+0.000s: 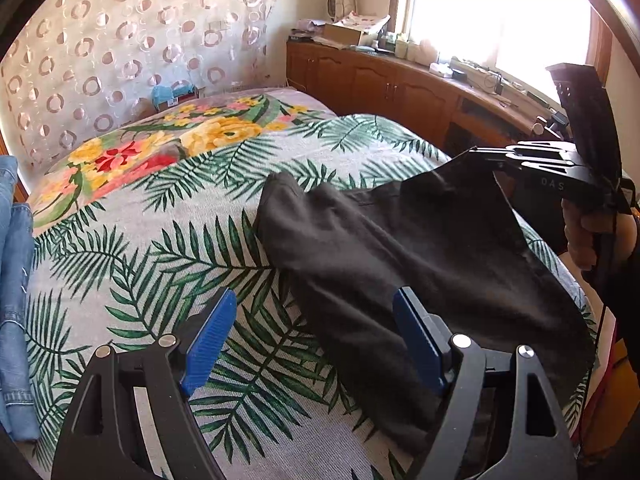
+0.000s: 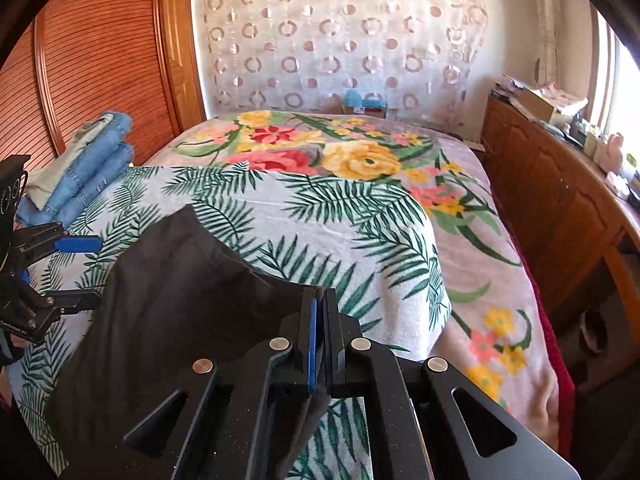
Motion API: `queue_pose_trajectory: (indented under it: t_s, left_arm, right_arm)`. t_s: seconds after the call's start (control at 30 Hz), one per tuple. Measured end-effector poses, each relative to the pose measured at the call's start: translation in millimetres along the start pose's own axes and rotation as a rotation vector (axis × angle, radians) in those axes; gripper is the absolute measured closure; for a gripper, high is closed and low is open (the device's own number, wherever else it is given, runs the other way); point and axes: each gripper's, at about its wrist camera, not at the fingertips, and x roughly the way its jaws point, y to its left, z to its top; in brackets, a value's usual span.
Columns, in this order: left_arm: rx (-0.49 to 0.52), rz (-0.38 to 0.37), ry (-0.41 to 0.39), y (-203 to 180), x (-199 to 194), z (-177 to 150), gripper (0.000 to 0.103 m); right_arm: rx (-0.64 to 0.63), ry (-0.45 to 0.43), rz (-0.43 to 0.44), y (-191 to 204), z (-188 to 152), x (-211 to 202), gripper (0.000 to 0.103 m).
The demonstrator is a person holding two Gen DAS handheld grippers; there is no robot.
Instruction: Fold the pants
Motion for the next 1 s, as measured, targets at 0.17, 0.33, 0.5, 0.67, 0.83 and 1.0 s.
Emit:
queue_pose_trajectory:
  t_s: [0.17, 0.33, 0.5, 0.67, 0.83, 1.0]
  left_arm:
    - [-0.009, -0.001, 0.003, -0.1, 3.1, -0.2, 0.022]
    - [-0.03, -0.041, -0.012, 8.2, 6.5, 17.6, 0.038]
    - [-0.033, -0.036, -0.006, 17.3, 25.0, 39.5, 0.047]
    - [-0.057, -0.038, 0.019, 23.9, 47.9, 48.2, 0.054]
    - [-0.074, -0.047, 0.018, 30.2, 53.4, 45.6, 0.082]
    - [-0.044, -0.041, -0.003, 28.0, 42.5, 47.2, 0.097]
  right_arm:
    - [0.005, 0.018, -0.015, -4.1, 3.0, 10.5, 0.101]
    - [0.013, 0.033, -0.013, -7.0, 1.4, 14.4, 0.101]
    - [0.035, 0.042, -0.01, -11.5, 0.4, 16.8, 0.101]
    - [0.041, 0.048, -0.009, -12.8, -0.5, 17.9, 0.101]
    - [0.042, 0.048, -0.008, -12.7, -0.6, 18.0, 0.101]
    - [0.038, 0.037, -0.006, -11.1, 0.4, 16.3, 0.101]
